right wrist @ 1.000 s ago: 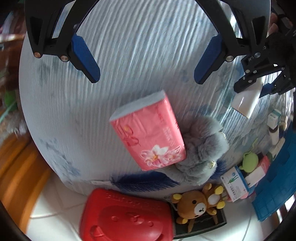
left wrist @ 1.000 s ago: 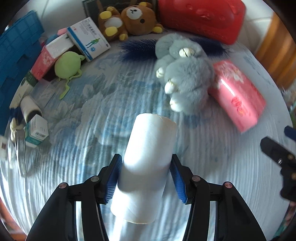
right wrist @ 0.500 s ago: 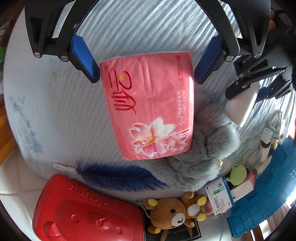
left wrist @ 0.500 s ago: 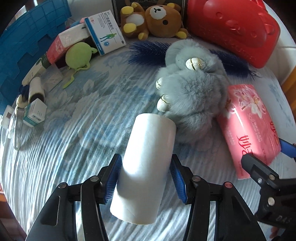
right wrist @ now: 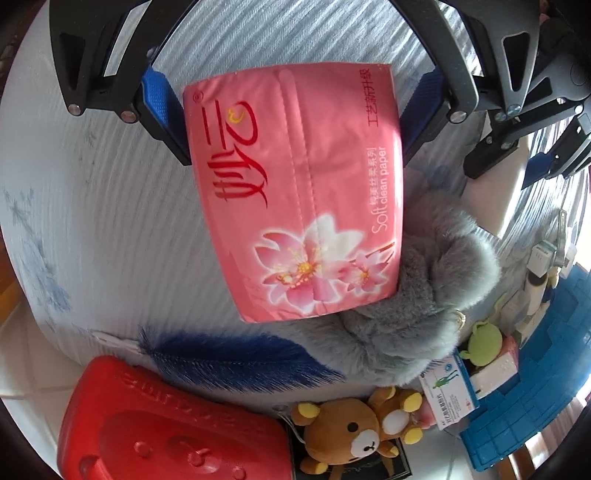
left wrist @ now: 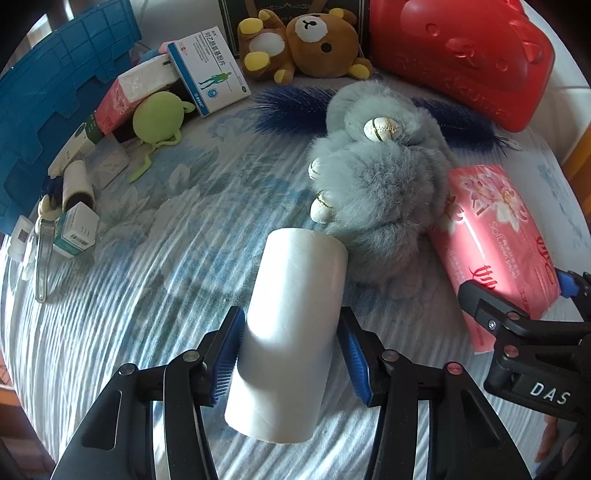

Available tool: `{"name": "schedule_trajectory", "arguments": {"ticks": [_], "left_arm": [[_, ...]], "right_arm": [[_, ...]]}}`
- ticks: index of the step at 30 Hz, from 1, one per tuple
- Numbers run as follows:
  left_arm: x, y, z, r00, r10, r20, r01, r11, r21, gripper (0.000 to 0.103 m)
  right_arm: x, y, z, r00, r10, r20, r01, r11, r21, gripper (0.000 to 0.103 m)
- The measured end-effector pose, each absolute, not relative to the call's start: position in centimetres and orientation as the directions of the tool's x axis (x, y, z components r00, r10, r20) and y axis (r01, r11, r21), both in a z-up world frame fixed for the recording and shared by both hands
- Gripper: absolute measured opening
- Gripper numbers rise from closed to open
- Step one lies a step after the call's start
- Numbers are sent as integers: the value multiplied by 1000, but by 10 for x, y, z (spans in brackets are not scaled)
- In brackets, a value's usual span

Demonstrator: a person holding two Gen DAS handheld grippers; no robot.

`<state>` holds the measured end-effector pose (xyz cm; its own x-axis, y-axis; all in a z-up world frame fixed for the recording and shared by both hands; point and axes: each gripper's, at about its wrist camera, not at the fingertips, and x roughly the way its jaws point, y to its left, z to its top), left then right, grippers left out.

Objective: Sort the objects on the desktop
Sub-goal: 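Grasp the white paper roll with the left tool while the right tool grasps the pink tissue pack, then lift and carry the white roll and pink tissue pack over the blue bin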

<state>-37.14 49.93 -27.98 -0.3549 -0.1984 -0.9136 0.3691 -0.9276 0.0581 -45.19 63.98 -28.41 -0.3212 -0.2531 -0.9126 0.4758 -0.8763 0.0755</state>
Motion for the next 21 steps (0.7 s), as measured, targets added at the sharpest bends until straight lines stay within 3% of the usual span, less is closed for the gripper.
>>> {"name": "schedule_trajectory", "arguments": {"ticks": [1,12,21], "left_arm": [[-370,499,-278,-359,-197,-912,370,-928,55,50],[-333,504,-247,-403,-206,-892,363,-930,51,47],[-274,496,-195,-480,-271,-834,411,-910,59,46]], "right_arm": [[-451,640,-283,-325,-252,-912,475,-877,73,96],[-395,651,-252,-332,-275,-902,490,-868,83,95],[-339,635,-190,-400,-356,-844,560,-825,83,93]]}}
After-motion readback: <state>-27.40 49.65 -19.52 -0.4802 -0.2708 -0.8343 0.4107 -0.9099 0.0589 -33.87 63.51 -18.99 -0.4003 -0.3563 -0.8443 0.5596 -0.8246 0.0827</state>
